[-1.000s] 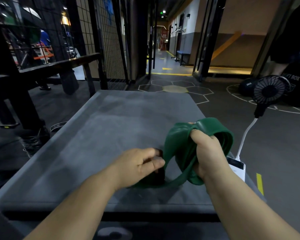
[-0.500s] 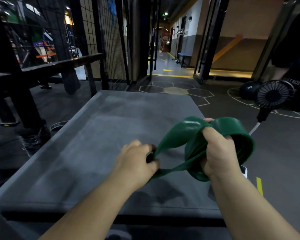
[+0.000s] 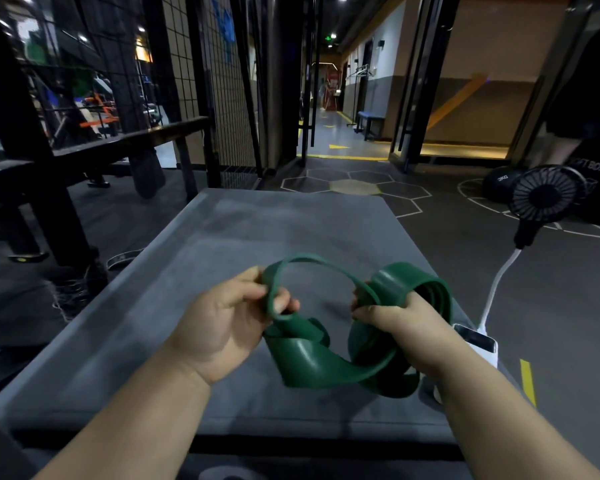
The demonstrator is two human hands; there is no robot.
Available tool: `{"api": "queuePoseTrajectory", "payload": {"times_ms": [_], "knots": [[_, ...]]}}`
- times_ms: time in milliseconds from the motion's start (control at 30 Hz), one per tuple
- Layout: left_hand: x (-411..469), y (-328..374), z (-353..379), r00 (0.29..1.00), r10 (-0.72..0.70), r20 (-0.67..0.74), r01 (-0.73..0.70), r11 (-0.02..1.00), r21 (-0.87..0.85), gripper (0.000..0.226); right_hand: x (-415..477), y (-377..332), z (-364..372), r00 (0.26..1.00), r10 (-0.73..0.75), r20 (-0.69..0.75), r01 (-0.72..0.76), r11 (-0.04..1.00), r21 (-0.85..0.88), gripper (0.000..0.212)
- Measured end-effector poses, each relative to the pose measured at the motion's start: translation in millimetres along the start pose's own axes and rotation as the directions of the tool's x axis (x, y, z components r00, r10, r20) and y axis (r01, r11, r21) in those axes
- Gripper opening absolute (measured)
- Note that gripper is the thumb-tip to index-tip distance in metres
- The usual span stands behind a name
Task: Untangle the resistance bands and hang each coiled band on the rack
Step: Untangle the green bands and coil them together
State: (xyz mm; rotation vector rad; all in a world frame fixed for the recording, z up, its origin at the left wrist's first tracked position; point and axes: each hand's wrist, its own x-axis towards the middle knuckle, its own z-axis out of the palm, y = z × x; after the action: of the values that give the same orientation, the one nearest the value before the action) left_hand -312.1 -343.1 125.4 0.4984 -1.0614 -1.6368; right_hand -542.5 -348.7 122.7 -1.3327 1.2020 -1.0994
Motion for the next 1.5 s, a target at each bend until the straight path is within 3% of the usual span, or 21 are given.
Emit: {"api": "queuePoseTrajectory", "payload": {"times_ms": [100,233,367,433,500,533,600,667,700,800,900,1033,1267,1400,1500], "knots": [[0.3,1.7,2.0,0.997,-0.029,-0.07,0.033,0.998,0.053,0.048,-5.5,-1.4,0.9,0.995,-0.021,0.097,0.028,0.997,-0.072,0.015],[-1.8,-6.4,1.6,0.998,-0.06,-0.035,0.067,0.964,0.257,0.056,-9.0,-3.0,7.6,0.968,-0.006,0.249,0.032,0.995,-0.099,0.032],[-2.6,-9.4,-1.8,0.999,-0.035,0.002,0.026,0.791,0.612,0.059,-9.7,-0.5,17.3,0.934,0.031,0.356,0.025,0.988,-0.15,0.035],[-2.4,-8.8,1.1,1.0,-0.001,-0.009,0.007,0.693,0.721,0.046,-11.7,-1.8,20.6,0.912,0.037,0.409,0.032,0.987,-0.16,0.029],[-2.9,-8.4,7.1,0.993,0.104,-0.06,-0.02,0.64,0.768,0.051,-14.0,-4.8,22.7,0.89,0.05,0.453,0.04,0.982,-0.187,0.028],[-3.0,-8.9,9.8,0.985,0.137,-0.106,-0.005,0.631,0.775,0.053,-14.1,-5.5,23.6,0.881,0.052,0.469,0.045,0.98,-0.194,0.027],[-2.5,-9.2,10.4,0.965,0.163,-0.204,0.064,0.611,0.789,0.032,-14.9,-6.6,24.9,0.873,0.053,0.485,0.046,0.98,-0.191,0.028],[-0.2,-8.6,6.2,0.961,0.167,-0.22,0.08,0.595,0.8,0.026,-15.6,-5.1,25.9,0.874,0.062,0.481,0.046,0.977,-0.21,0.029],[0.7,-9.5,2.2,0.963,0.152,-0.221,0.082,0.618,0.782,0.031,-15.8,-4.1,26.0,0.877,0.071,0.476,0.043,0.974,-0.224,0.03],[2.0,-15.3,4.6,0.962,0.029,-0.27,0.12,0.847,0.519,0.041,-14.0,-2.0,24.1,0.881,0.108,0.46,0.03,0.959,-0.282,0.03],[5.0,-21.0,9.9,0.945,-0.031,-0.325,0.167,0.901,0.401,0.029,-9.2,-0.2,19.0,0.889,0.162,0.427,0.002,0.934,-0.358,0.03],[5.7,-23.1,15.1,0.928,-0.023,-0.373,0.187,0.893,0.409,0.029,-9.1,1.0,23.7,0.857,0.226,0.463,-0.043,0.927,-0.372,0.028],[8.7,-18.0,17.5,0.901,0.167,-0.4,0.07,0.854,0.516,0.034,-8.4,3.7,24.4,0.834,0.281,0.475,-0.06,0.902,-0.427,0.025],[7.3,-12.0,15.1,0.941,0.115,-0.319,0.087,0.827,0.556,0.036,-15.6,-2.3,24.5,0.803,0.313,0.508,-0.005,0.855,-0.519,0.032],[7.9,-7.8,6.6,0.979,0.076,-0.19,0.078,0.72,0.69,0.041,-21.3,-13.1,20.0,0.777,0.352,0.522,0.057,0.786,-0.615,0.034]]}}
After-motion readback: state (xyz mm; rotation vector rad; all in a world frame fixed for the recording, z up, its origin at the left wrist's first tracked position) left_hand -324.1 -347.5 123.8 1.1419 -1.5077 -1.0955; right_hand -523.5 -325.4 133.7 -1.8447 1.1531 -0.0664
